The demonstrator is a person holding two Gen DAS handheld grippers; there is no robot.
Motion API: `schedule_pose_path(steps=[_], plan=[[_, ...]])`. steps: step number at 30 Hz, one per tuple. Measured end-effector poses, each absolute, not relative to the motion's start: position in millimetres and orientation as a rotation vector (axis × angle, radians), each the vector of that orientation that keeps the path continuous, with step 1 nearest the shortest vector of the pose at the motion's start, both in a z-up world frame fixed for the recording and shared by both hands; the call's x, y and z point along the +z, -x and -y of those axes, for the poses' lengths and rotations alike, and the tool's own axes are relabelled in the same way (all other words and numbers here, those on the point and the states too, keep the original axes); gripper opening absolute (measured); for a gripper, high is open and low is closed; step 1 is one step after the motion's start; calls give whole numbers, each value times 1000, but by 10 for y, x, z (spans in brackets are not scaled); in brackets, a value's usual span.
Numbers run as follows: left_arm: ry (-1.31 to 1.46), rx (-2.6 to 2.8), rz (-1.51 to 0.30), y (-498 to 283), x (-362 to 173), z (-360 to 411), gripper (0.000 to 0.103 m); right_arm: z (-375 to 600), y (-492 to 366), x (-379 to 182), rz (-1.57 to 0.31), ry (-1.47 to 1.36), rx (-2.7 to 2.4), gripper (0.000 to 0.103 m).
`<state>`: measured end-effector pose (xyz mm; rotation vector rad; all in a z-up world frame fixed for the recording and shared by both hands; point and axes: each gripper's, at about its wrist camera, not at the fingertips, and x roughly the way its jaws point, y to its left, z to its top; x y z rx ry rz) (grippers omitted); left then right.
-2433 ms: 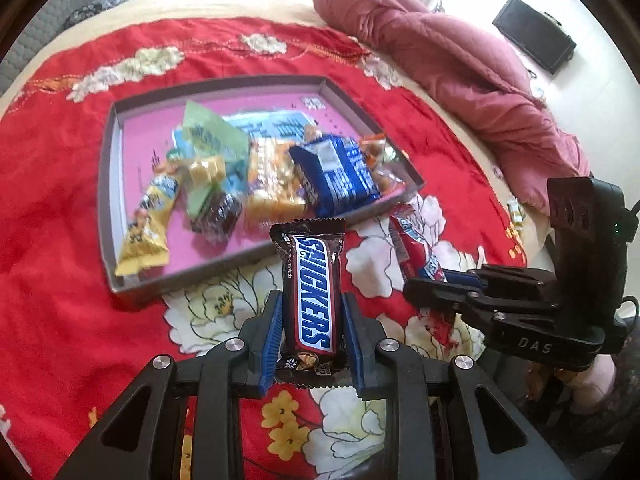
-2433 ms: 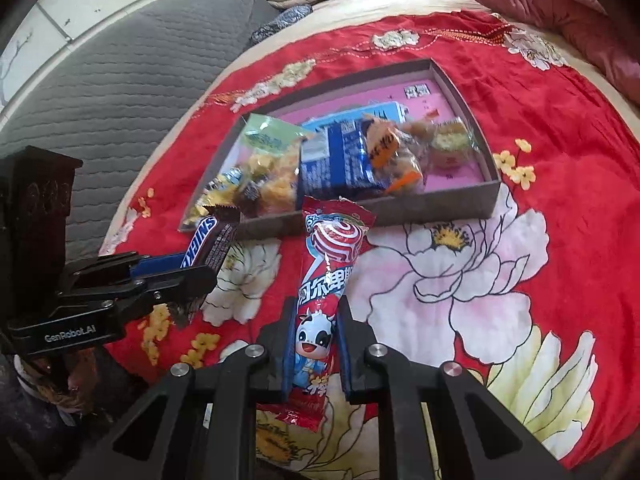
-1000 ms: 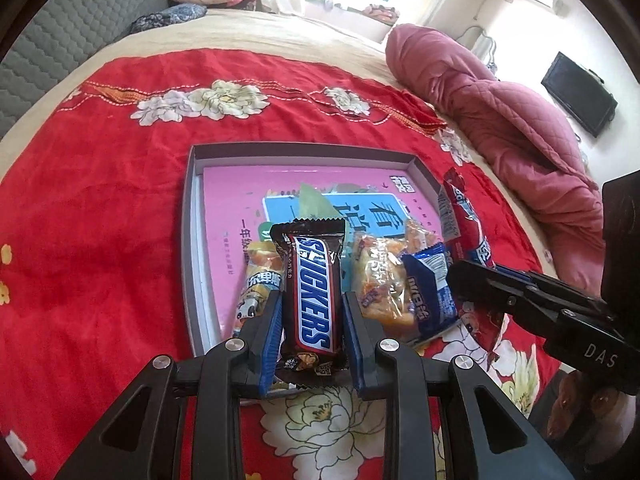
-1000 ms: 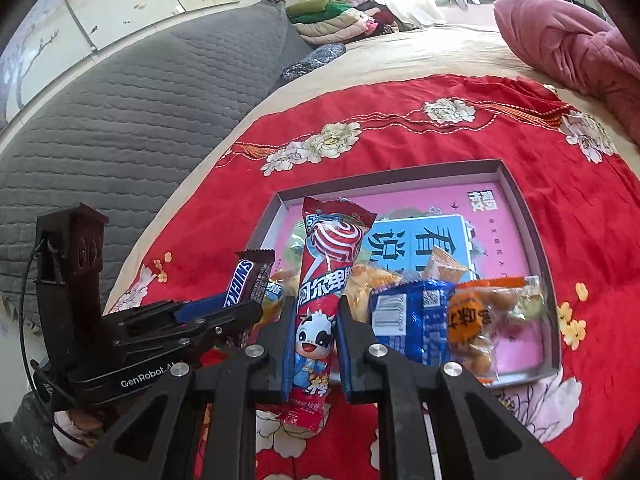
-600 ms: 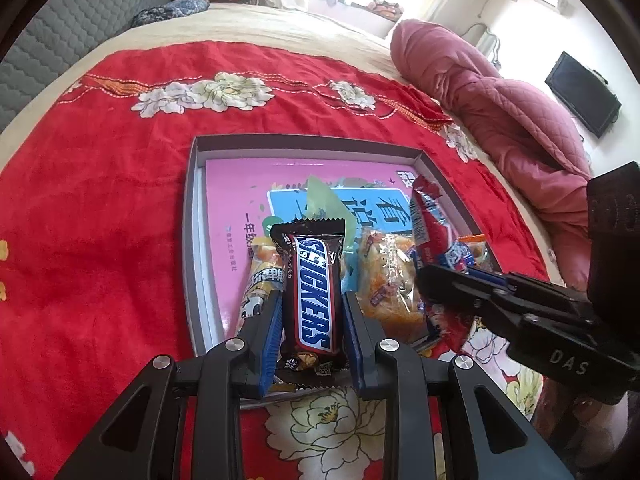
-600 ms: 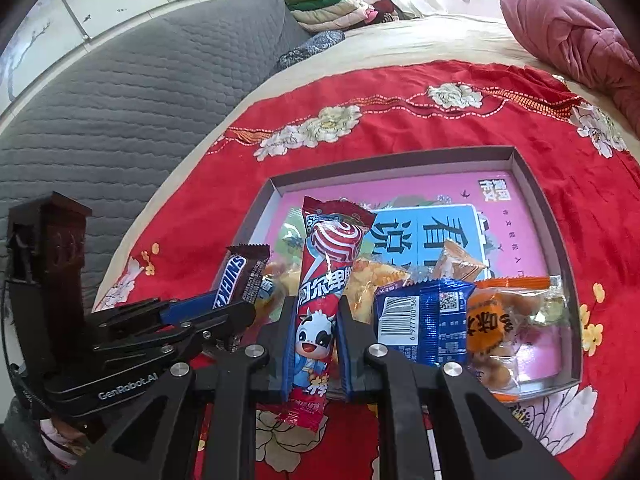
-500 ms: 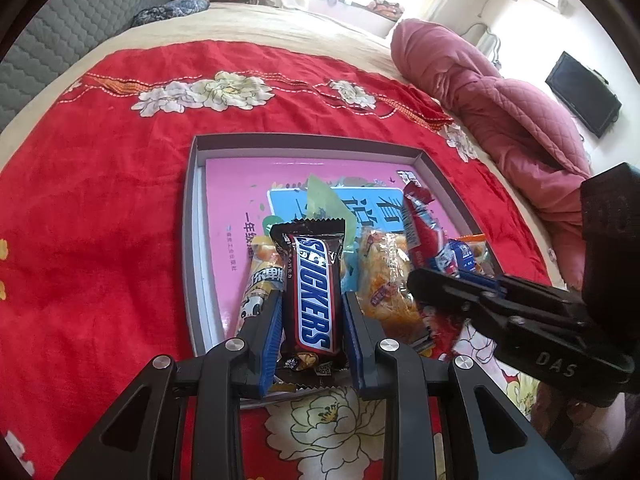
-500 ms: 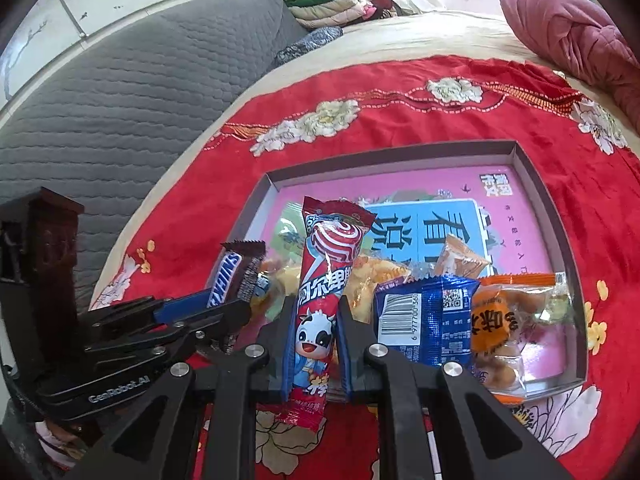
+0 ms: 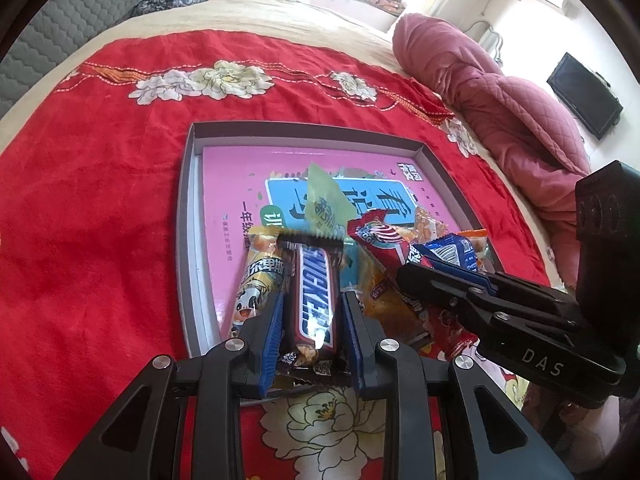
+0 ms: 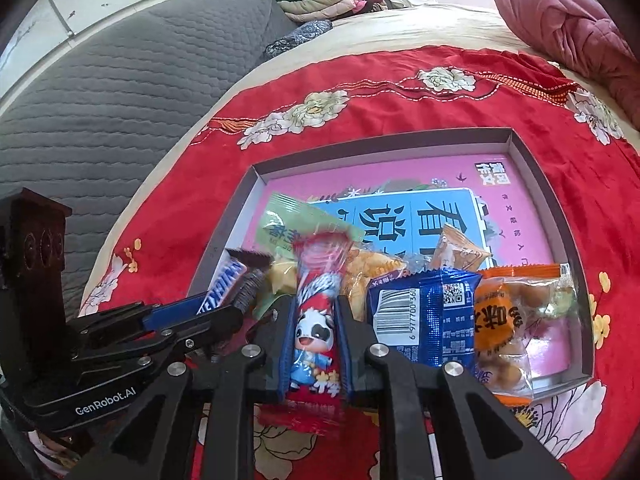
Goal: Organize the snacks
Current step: 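Lower both snacks into the tray and open both grippers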
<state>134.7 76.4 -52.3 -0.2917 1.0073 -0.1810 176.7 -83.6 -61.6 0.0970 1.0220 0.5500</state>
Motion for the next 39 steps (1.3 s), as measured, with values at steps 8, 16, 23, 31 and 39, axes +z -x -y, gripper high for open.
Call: schedule_pose_path(steps=[8,16,23,31,39], plan=[[294,-181,-1000,-1328,-510,-773,30,844,-1752,-577,-1006,-89,537,21],[296,-183,-990,-1311,-458,-786,30,857,-1753,-555,-997,-67,528,21],[289,-164,-1005,-1343,-508,-815,30,827,-1789,-560,-983,-32,517,21],[259,-147,-1006,-1386,-575,-808,30,791,-1815,-545,-969,-10,509,23],[251,-140,-1029,-1434,-677,-802,30,809,-1796,-481,-947,-16,511,30]])
